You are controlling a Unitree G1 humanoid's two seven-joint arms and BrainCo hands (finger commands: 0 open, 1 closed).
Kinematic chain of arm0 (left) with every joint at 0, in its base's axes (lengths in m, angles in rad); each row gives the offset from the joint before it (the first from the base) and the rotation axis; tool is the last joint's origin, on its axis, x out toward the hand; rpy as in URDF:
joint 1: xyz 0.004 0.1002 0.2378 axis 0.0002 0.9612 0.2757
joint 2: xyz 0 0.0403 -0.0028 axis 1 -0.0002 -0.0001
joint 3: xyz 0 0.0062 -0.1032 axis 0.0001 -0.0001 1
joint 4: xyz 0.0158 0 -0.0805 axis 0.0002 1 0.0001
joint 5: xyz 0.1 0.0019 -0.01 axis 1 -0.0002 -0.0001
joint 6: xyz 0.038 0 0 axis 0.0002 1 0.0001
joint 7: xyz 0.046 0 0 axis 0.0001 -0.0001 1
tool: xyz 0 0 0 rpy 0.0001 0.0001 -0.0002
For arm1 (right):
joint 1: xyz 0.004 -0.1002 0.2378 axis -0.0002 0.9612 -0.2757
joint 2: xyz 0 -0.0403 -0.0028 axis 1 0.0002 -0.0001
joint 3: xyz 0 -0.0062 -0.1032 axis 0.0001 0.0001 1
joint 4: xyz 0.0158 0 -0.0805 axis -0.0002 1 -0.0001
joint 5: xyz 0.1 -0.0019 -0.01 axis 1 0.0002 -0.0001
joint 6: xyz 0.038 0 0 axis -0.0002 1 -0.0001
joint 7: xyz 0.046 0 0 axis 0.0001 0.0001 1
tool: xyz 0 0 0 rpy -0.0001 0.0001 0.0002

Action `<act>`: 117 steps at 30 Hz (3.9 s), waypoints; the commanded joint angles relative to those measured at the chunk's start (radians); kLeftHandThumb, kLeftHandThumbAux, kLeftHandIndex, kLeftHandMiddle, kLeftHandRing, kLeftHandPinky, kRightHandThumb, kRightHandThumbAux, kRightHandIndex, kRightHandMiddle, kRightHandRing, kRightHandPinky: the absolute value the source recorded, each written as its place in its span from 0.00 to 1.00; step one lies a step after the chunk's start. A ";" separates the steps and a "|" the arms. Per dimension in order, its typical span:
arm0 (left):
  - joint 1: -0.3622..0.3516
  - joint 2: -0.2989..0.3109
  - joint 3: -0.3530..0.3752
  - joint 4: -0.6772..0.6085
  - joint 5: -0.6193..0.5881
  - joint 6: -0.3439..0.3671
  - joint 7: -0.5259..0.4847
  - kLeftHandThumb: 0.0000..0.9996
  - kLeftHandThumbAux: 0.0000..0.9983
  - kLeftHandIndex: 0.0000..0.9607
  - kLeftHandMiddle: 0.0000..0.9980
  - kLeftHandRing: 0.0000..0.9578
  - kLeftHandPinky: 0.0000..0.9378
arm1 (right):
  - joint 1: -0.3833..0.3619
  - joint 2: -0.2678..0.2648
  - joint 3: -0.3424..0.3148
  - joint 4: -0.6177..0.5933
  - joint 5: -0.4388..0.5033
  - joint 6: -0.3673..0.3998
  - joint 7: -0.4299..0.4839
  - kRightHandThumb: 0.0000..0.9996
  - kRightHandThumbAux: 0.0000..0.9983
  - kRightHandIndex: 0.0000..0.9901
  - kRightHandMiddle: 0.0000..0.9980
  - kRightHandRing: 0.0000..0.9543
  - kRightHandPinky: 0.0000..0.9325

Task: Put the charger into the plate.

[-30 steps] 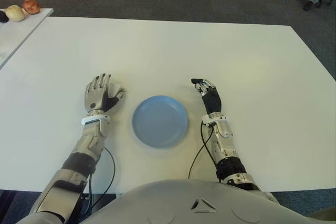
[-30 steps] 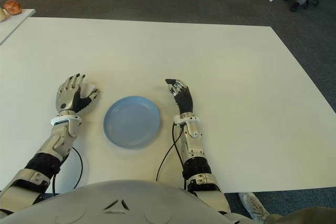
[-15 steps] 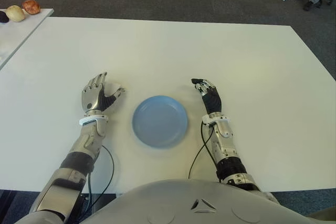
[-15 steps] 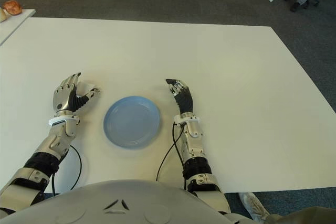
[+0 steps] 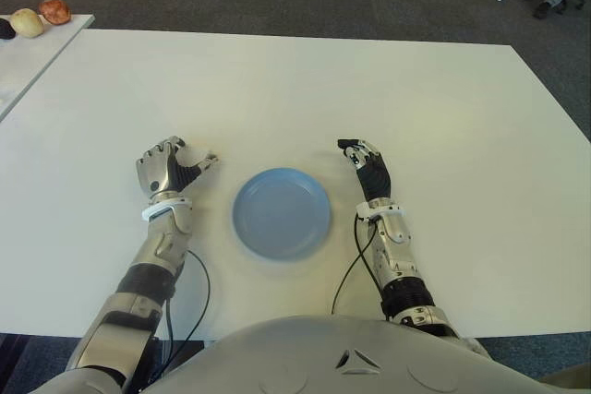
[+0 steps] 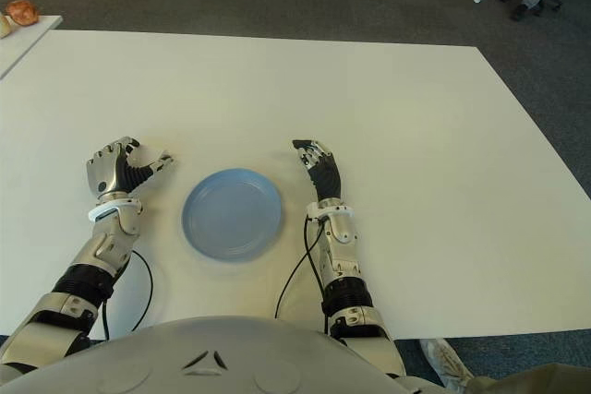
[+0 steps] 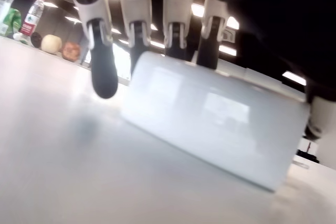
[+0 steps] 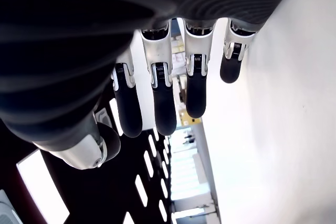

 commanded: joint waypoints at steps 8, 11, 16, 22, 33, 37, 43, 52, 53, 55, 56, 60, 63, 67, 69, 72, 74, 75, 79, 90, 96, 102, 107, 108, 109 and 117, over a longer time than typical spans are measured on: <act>0.053 -0.035 0.009 -0.114 -0.035 0.133 -0.124 0.75 0.69 0.46 0.82 0.85 0.91 | 0.082 0.044 -0.009 0.048 0.006 0.054 -0.015 0.00 0.61 0.38 0.35 0.26 0.12; 0.063 -0.039 0.016 -0.145 -0.045 0.134 -0.131 0.75 0.69 0.46 0.83 0.87 0.91 | 0.082 0.045 -0.009 0.048 0.007 0.052 -0.014 0.00 0.62 0.38 0.35 0.26 0.12; 0.081 -0.040 0.032 -0.184 -0.055 0.103 -0.120 0.75 0.70 0.46 0.85 0.89 0.91 | 0.084 0.047 -0.007 0.045 0.006 0.051 -0.014 0.00 0.62 0.38 0.35 0.25 0.12; 0.095 -0.044 0.046 -0.235 -0.050 0.099 -0.112 0.75 0.70 0.46 0.86 0.90 0.91 | 0.084 0.049 -0.006 0.045 0.006 0.046 -0.013 0.00 0.62 0.38 0.34 0.25 0.12; 0.115 -0.031 0.035 -0.312 -0.004 0.133 -0.121 0.75 0.70 0.46 0.85 0.89 0.90 | 0.078 0.052 -0.003 0.053 0.001 0.041 -0.016 0.00 0.62 0.38 0.35 0.26 0.12; 0.119 -0.023 0.028 -0.323 0.016 0.141 -0.127 0.75 0.70 0.46 0.85 0.89 0.91 | 0.077 0.054 -0.002 0.056 0.002 0.037 -0.015 0.00 0.62 0.38 0.35 0.26 0.12; 0.126 -0.014 0.018 -0.333 0.040 0.136 -0.130 0.75 0.70 0.46 0.85 0.89 0.91 | 0.077 0.057 -0.002 0.057 0.005 0.036 -0.013 0.00 0.62 0.37 0.35 0.26 0.12; 0.131 -0.005 0.017 -0.340 0.065 0.139 -0.140 0.75 0.70 0.46 0.86 0.90 0.92 | 0.077 0.061 0.000 0.058 0.006 0.034 -0.015 0.00 0.62 0.38 0.35 0.26 0.12; 0.132 -0.004 0.016 -0.341 0.068 0.139 -0.141 0.75 0.70 0.46 0.86 0.90 0.92 | 0.078 0.062 0.000 0.058 0.006 0.032 -0.015 0.00 0.62 0.38 0.35 0.26 0.12; 0.133 -0.003 0.015 -0.344 0.074 0.141 -0.144 0.75 0.70 0.46 0.87 0.90 0.92 | 0.078 0.063 0.000 0.058 0.007 0.031 -0.015 0.00 0.62 0.38 0.35 0.26 0.13; 0.133 -0.002 0.015 -0.345 0.076 0.142 -0.145 0.75 0.70 0.46 0.87 0.90 0.92 | 0.078 0.063 0.000 0.058 0.007 0.031 -0.015 0.00 0.62 0.38 0.35 0.26 0.13; 0.136 -0.002 0.016 -0.349 0.083 0.141 -0.150 0.75 0.70 0.46 0.87 0.90 0.91 | 0.078 0.063 -0.001 0.058 0.009 0.034 -0.016 0.00 0.62 0.38 0.35 0.26 0.12; 0.138 -0.001 0.017 -0.350 0.085 0.134 -0.150 0.75 0.70 0.46 0.87 0.90 0.91 | 0.078 0.064 -0.001 0.059 0.008 0.034 -0.017 0.00 0.61 0.37 0.35 0.25 0.12; 0.139 -0.001 0.018 -0.350 0.089 0.128 -0.148 0.75 0.70 0.46 0.87 0.90 0.91 | 0.078 0.063 0.000 0.059 0.009 0.034 -0.017 0.00 0.61 0.37 0.35 0.25 0.11; 0.140 -0.001 0.019 -0.352 0.089 0.126 -0.147 0.75 0.70 0.46 0.87 0.90 0.90 | 0.078 0.063 0.000 0.059 0.009 0.034 -0.017 0.00 0.61 0.37 0.35 0.25 0.11; 0.141 0.000 0.021 -0.354 0.089 0.124 -0.146 0.75 0.70 0.46 0.87 0.90 0.91 | 0.079 0.063 0.001 0.061 0.008 0.031 -0.015 0.00 0.60 0.37 0.35 0.25 0.11; 0.143 -0.001 0.023 -0.360 0.089 0.123 -0.146 0.75 0.70 0.46 0.87 0.90 0.91 | 0.079 0.064 0.001 0.062 0.009 0.029 -0.014 0.00 0.61 0.38 0.35 0.25 0.11; 0.144 -0.002 0.025 -0.365 0.088 0.121 -0.144 0.75 0.70 0.46 0.87 0.91 0.91 | 0.079 0.064 0.000 0.062 0.010 0.028 -0.014 0.00 0.61 0.38 0.35 0.25 0.11; 0.147 -0.004 0.033 -0.386 0.085 0.117 -0.145 0.75 0.70 0.46 0.87 0.91 0.92 | 0.080 0.065 0.002 0.061 0.010 0.029 -0.015 0.00 0.60 0.38 0.35 0.25 0.11; 0.161 0.022 0.039 -0.511 0.103 0.095 -0.175 0.75 0.70 0.46 0.88 0.91 0.93 | 0.077 0.065 0.002 0.065 0.011 0.031 -0.020 0.00 0.60 0.37 0.35 0.25 0.10; 0.172 0.043 0.057 -0.583 0.083 0.039 -0.197 0.75 0.70 0.46 0.88 0.91 0.93 | 0.075 0.063 0.005 0.067 0.005 0.033 -0.026 0.00 0.60 0.37 0.35 0.25 0.11; 0.166 0.058 0.077 -0.589 0.068 -0.019 -0.204 0.75 0.70 0.46 0.89 0.92 0.93 | 0.072 0.062 0.006 0.075 0.009 0.029 -0.023 0.00 0.61 0.37 0.35 0.25 0.11; 0.148 0.083 0.099 -0.583 0.052 -0.075 -0.218 0.75 0.70 0.46 0.89 0.92 0.94 | 0.069 0.063 0.004 0.082 0.013 0.031 -0.021 0.00 0.61 0.37 0.34 0.25 0.11; 0.146 0.086 0.102 -0.582 0.049 -0.083 -0.221 0.75 0.70 0.46 0.89 0.92 0.94 | 0.068 0.063 0.004 0.083 0.013 0.031 -0.021 0.00 0.61 0.37 0.34 0.25 0.11; 0.140 0.092 0.108 -0.579 0.042 -0.093 -0.228 0.75 0.70 0.46 0.89 0.92 0.94 | 0.067 0.063 0.004 0.085 0.013 0.030 -0.022 0.00 0.60 0.37 0.34 0.25 0.11; 0.096 0.313 0.212 -0.575 -0.197 -0.274 -0.563 0.59 0.59 0.33 0.54 0.55 0.52 | 0.062 0.065 0.003 0.095 0.014 0.031 -0.025 0.00 0.60 0.37 0.34 0.24 0.10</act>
